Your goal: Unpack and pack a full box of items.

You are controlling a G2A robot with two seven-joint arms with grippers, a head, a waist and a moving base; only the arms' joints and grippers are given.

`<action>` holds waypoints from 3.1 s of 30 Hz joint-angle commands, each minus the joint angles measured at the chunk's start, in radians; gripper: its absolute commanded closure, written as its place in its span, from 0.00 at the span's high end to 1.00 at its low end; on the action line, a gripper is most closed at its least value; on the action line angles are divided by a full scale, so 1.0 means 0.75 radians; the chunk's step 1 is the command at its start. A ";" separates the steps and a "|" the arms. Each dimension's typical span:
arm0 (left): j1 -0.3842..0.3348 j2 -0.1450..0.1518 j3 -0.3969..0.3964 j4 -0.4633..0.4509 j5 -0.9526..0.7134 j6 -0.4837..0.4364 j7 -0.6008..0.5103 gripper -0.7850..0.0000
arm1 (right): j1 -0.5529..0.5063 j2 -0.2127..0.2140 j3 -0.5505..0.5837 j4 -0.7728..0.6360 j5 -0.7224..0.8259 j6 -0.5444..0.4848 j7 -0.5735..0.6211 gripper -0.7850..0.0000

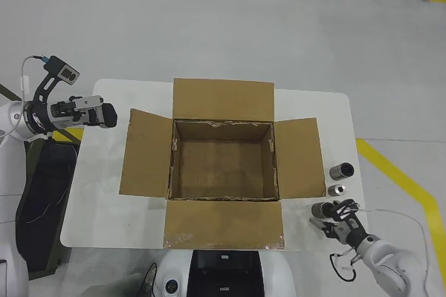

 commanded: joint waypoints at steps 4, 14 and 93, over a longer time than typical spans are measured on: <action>0.000 0.000 0.000 0.000 0.000 0.000 0.000 1.00 | 0.023 0.002 -0.010 0.022 -0.001 0.007 0.002 0.53; 0.000 0.000 0.000 0.000 0.000 0.000 0.000 1.00 | 0.028 0.007 -0.018 0.027 0.007 0.011 -0.006 0.20; 0.000 0.000 0.000 0.000 0.000 0.000 0.000 1.00 | 0.842 0.006 -0.613 -0.360 0.386 0.068 0.414 0.00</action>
